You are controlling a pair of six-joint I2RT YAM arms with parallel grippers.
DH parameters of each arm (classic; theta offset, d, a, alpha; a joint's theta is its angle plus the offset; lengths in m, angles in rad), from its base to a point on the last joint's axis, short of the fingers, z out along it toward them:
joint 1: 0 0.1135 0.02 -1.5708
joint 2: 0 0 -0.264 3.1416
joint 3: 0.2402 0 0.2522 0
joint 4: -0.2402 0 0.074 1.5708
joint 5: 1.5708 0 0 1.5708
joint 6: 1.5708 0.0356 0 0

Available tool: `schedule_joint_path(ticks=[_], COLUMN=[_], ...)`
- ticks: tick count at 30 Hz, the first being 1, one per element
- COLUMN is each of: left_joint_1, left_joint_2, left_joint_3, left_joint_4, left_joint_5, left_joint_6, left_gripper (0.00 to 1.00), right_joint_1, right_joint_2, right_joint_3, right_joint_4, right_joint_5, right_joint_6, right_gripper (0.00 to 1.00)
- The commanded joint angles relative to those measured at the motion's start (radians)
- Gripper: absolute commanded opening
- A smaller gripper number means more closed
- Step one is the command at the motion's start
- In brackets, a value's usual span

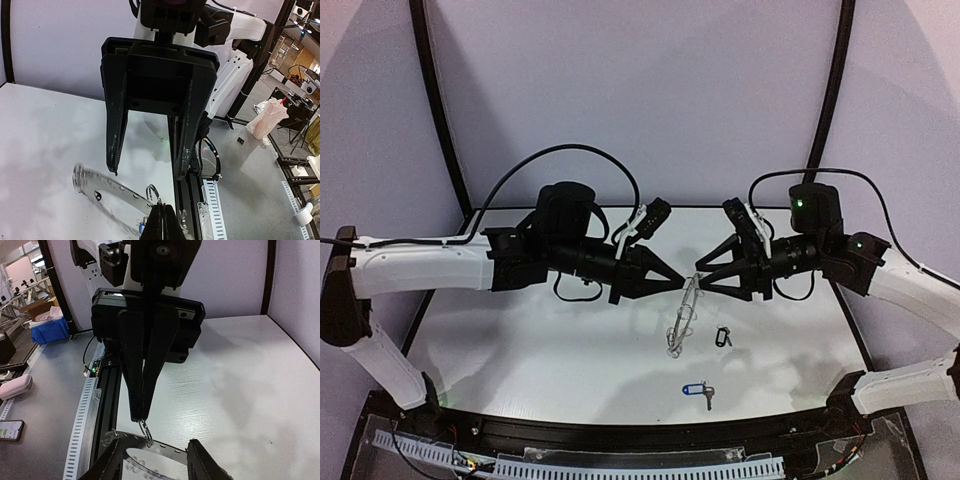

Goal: Put the keys on the keyring

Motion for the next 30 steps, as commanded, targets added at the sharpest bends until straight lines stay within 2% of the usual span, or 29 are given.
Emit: schedule_joint_path(ticks=[1, 5, 7, 13, 15, 16, 20, 24, 27, 29, 30], left_joint_1=[-0.011, -0.016, -0.017, -0.020, -0.021, -0.021, -0.022, -0.022, -0.023, -0.022, -0.022], left_joint_2=[-0.051, -0.050, -0.050, -0.059, -0.062, -0.062, -0.056, -0.053, -0.061, -0.087, -0.093], left_joint_3=[-0.021, -0.021, -0.024, -0.038, -0.043, -0.045, -0.043, -0.041, -0.040, -0.039, -0.038], left_joint_4=[0.053, 0.076, 0.092, 0.122, 0.131, 0.137, 0.175, 0.149, 0.097, 0.005, -0.017], left_joint_5=[0.026, 0.023, 0.021, 0.007, 0.005, 0.002, -0.004, -0.040, -0.090, -0.156, -0.171], left_joint_6=[0.022, 0.027, 0.027, 0.032, 0.034, 0.034, 0.037, 0.045, 0.044, 0.046, 0.047], left_gripper=[0.01, 0.01, 0.01, 0.01, 0.01, 0.01, 0.01, 0.01, 0.28, 0.61, 0.64], right_joint_1=[0.001, 0.010, 0.014, 0.023, 0.030, 0.032, 0.045, 0.061, 0.068, 0.074, 0.076], right_joint_2=[0.007, 0.020, 0.034, 0.050, 0.046, 0.045, 0.046, 0.016, 0.002, 0.009, 0.014], right_joint_3=[0.031, 0.041, 0.048, 0.053, 0.048, 0.047, 0.064, 0.067, 0.095, 0.149, 0.163], right_joint_4=[0.001, 0.007, -0.004, -0.036, -0.018, -0.011, -0.035, -0.034, -0.077, -0.172, -0.194], right_joint_5=[-0.051, -0.060, -0.061, -0.069, -0.073, -0.082, -0.100, -0.007, 0.068, 0.142, 0.152], right_joint_6=[-0.018, -0.013, -0.014, -0.012, -0.009, -0.006, -0.007, -0.005, -0.024, -0.057, -0.066], right_gripper=[0.43, 0.38, 0.32, 0.24, 0.12, 0.00, 0.00, 0.00, 0.00, 0.00, 0.00])
